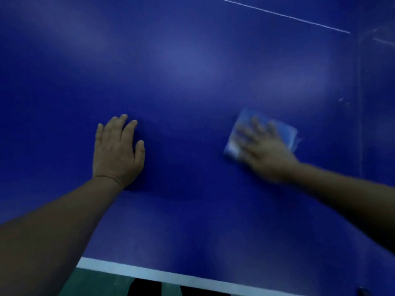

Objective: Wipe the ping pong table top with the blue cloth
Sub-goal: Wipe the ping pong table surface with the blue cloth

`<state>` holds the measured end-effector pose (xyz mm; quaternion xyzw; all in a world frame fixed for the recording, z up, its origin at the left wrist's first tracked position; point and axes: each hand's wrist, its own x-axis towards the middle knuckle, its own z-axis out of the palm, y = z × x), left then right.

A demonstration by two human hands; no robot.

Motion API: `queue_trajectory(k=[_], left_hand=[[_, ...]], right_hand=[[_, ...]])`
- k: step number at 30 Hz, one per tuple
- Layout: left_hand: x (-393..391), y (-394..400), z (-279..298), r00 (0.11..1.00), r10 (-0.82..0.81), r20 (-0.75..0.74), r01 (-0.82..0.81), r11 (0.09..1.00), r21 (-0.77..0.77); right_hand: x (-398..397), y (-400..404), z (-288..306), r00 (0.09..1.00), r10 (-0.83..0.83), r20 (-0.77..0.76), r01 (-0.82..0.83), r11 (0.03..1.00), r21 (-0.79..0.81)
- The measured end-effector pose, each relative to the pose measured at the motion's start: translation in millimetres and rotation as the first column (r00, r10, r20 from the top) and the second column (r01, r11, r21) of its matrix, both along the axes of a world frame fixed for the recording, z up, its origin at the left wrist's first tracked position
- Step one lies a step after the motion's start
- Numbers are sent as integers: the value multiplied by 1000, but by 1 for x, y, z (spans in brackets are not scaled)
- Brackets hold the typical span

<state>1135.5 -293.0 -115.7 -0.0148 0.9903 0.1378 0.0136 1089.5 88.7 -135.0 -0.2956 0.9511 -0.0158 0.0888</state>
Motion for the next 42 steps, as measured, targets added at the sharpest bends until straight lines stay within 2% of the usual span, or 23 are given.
queue_trajectory(k=[2, 4, 5, 7, 8, 10, 11, 13, 15, 17, 19, 21, 23, 24, 26, 28, 30, 31, 33, 35, 36, 39, 42], left_hand=[[-7, 23, 4, 997, -71, 4, 70, 997, 30], [-17, 48, 6, 991, -131, 0, 131, 989, 69], [-22, 60, 6, 987, -161, -2, 161, 983, 86], [-35, 83, 6, 976, -217, -8, 217, 971, 104], [-43, 94, 6, 970, -244, -14, 244, 964, 108], [-57, 115, 6, 956, -292, -14, 292, 950, 112], [-64, 125, 4, 951, -310, -15, 309, 944, 112], [-78, 144, 0, 940, -341, -25, 342, 933, 114], [-91, 161, -4, 930, -365, -44, 367, 923, 112], [-103, 176, -6, 933, -355, -58, 360, 925, 124], [-119, 188, -7, 949, -309, -58, 315, 938, 148], [-136, 197, -9, 963, -263, -58, 269, 952, 145], [-146, 203, -12, 970, -237, -44, 241, 963, 124], [-148, 203, -13, 972, -232, -41, 235, 965, 113], [-148, 204, -16, 969, -236, -65, 242, 964, 106], [-147, 204, -18, 967, -247, -67, 253, 962, 104], [-149, 204, -18, 960, -275, -50, 278, 958, 75], [-150, 205, -18, 955, -295, -32, 297, 953, 58], [-152, 206, -18, 947, -321, 15, 321, 947, 33], [-154, 207, -18, 939, -336, 70, 336, 942, 12], [-154, 207, -18, 936, -340, 96, 341, 940, 2], [-157, 205, -20, 932, -340, 127, 343, 939, -1], [-159, 205, -22, 931, -348, 108, 349, 937, 10]], right_hand=[[-44, 26, 9, 882, -468, 45, 469, 883, -16], [-33, 16, 11, 784, -620, 33, 621, 784, -16], [-9, 3, 7, 831, -556, -1, 556, 831, -27], [60, -22, -5, 984, -176, -6, 175, 982, -71], [91, -26, -9, 1000, 28, -7, -29, 996, -81], [85, -5, -4, 968, 245, 46, -242, 969, -51], [56, 11, -4, 976, 219, 13, -219, 975, -43], [-18, 43, -1, 996, -88, -13, 88, 996, -16], [-81, 70, 6, 877, -480, 33, 480, 877, -3], [-96, 64, 5, 775, -632, 28, 633, 774, -30], [-66, 38, -5, 869, -494, -22, 491, 868, -80], [-21, 22, -11, 982, -178, -59, 171, 978, -117], [-23, 36, -7, 1000, 18, -5, -18, 997, -78], [-48, 50, -7, 1000, 23, -19, -24, 998, -61], [-112, 75, -4, 979, -202, -31, 202, 979, -19], [-166, 96, 4, 836, -549, 29, 549, 836, -17], [-177, 87, 0, 689, -724, 22, 725, 688, -44], [-166, 71, -5, 719, -695, 1, 694, 717, -69], [-125, 40, -10, 901, -434, 15, 434, 897, -82], [-118, 48, -7, 964, -264, 25, 265, 962, -61], [-131, 64, -4, 942, -332, 51, 334, 941, -47], [-153, 99, -2, 746, -665, 33, 665, 747, 2], [-158, 65, -7, 736, -676, -12, 675, 736, -50]])
